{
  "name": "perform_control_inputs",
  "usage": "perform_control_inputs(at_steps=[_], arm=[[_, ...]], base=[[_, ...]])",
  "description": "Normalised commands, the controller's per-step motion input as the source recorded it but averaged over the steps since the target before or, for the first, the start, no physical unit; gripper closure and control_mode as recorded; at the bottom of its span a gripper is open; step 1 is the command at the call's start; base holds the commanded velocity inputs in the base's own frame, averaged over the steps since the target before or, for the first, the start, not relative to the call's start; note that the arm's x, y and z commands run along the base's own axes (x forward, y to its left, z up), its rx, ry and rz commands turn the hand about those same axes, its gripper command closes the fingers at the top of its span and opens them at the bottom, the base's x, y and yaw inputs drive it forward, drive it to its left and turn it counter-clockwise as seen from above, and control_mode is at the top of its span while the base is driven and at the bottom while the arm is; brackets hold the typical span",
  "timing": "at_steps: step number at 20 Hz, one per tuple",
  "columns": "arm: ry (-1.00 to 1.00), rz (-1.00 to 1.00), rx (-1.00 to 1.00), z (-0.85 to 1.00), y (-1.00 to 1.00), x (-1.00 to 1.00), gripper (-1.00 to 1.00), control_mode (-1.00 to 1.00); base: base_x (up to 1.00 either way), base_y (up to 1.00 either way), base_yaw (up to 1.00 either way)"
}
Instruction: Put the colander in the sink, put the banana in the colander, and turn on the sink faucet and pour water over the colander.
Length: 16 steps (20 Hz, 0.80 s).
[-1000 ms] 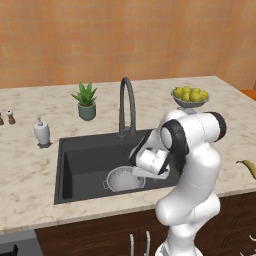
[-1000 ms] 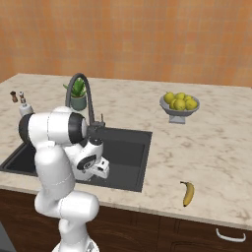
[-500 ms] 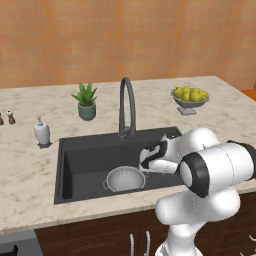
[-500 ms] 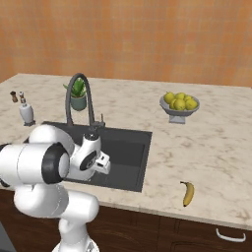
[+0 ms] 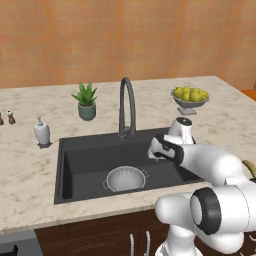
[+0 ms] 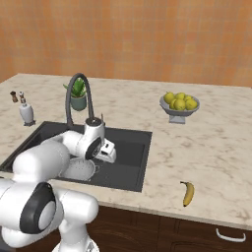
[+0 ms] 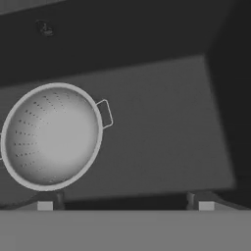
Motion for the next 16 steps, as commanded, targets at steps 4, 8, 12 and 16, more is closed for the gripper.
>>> perform_control_inputs(at_steps=[4,8,12,16], arm=[[-0.01,0.00,-0.05,0.64,-0.42,-0.19,-1.00,-1.00],[-0.03,0.00,-0.03,0.50,-0.49,-0.33,-1.00,-1.00],[0.00,-0.04,-0.02,0.56,-0.48,-0.36,-1.00,-1.00],[0.00,-0.03,0.00,0.24,-0.79,-0.54,-1.00,-1.00]], base=[[0.00,0.00,0.00],[0.00,0.00,0.00],[0.00,0.00,0.00],[0.00,0.00,0.00]])
